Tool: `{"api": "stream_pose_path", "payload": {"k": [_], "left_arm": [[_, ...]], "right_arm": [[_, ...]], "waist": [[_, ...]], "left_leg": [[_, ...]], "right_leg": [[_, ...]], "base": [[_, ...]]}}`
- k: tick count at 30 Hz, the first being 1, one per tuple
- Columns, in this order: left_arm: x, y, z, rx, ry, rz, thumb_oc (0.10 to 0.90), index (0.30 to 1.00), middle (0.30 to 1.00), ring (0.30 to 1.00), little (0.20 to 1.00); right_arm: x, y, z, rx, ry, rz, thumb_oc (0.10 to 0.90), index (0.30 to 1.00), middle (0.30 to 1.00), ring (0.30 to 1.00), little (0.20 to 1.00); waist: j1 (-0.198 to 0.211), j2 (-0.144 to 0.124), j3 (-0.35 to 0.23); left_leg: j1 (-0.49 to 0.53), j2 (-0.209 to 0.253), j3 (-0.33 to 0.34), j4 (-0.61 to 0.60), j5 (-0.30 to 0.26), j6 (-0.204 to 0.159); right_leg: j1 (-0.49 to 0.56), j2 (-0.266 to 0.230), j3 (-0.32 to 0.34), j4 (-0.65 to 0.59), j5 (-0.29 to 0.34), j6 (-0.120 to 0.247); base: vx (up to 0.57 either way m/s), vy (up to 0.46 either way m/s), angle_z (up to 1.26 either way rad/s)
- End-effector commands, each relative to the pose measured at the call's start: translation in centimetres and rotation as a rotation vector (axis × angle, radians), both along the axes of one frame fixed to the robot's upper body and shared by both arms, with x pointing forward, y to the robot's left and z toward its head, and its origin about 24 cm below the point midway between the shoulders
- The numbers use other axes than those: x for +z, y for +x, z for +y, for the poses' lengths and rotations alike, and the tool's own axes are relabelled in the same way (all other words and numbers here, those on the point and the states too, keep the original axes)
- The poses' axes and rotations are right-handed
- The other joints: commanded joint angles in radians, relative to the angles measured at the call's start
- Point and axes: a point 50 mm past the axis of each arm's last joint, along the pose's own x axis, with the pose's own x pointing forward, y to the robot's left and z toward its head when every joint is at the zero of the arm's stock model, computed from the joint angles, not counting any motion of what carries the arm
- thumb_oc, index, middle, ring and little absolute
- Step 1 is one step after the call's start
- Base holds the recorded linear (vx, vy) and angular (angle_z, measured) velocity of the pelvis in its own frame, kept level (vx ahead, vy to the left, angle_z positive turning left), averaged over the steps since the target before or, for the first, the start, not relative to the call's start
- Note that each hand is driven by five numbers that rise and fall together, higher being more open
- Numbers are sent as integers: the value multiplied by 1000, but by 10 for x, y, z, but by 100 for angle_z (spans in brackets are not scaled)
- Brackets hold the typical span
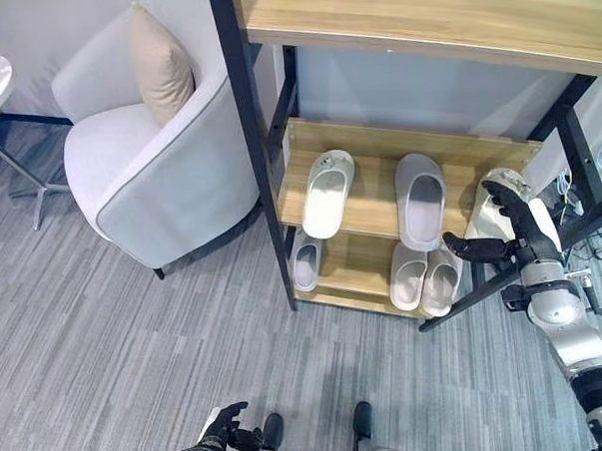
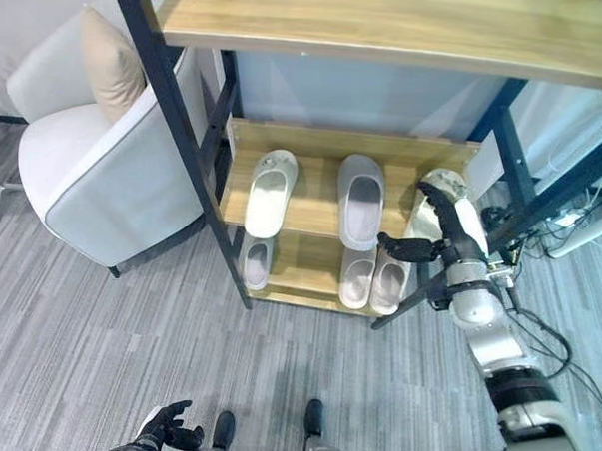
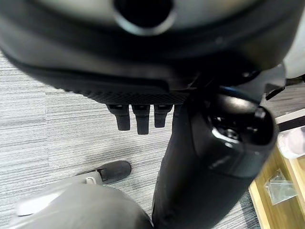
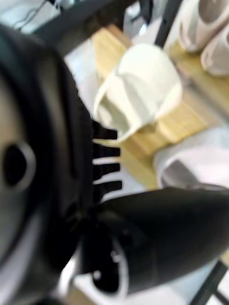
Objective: Arrange the slippers neatly on the shoe rack.
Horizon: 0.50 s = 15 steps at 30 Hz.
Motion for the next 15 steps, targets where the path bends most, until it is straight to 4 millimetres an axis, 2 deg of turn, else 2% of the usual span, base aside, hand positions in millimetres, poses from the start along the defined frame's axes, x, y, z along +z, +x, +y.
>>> {"api": "stream_pose_path", "payload": {"k": [1, 9, 11, 15], "left_arm": [[-13, -41, 2, -54, 40, 165, 800, 900, 900, 900, 900], [-14, -43, 2, -57, 43, 169, 800, 900, 900, 900, 900], [-14, -43, 2, -61, 40, 167, 800, 900, 900, 900, 900], [-14, -43, 1, -60, 38, 165, 800, 900, 900, 900, 900]], "right_arm": [[48, 2, 5, 37, 73, -273, 800, 900, 900, 900, 900], [16, 1, 30, 140, 177, -172, 800, 900, 900, 900, 900], [2, 0, 36, 161, 193, -116, 800, 900, 900, 900, 900], [-9, -3, 40, 171, 205, -77, 800, 900, 900, 900, 900]], "waist": [[9, -34, -45], [12, -37, -46], [13, -36, -45], [12, -34, -46]], "left_leg": [[-18, -48, 51, -9, -49, 39], [-17, -49, 55, -9, -48, 40], [-17, -49, 54, -9, -47, 40], [-16, -50, 54, -9, -48, 40]], "right_leg": [[84, -14, 5, 6, -175, 71], [84, -16, 6, 6, -173, 70], [86, -17, 5, 6, -172, 70], [88, -18, 2, 6, -173, 70]], "base": [[0, 0, 0], [0, 0, 0], [0, 0, 0], [0, 0, 0]]}}
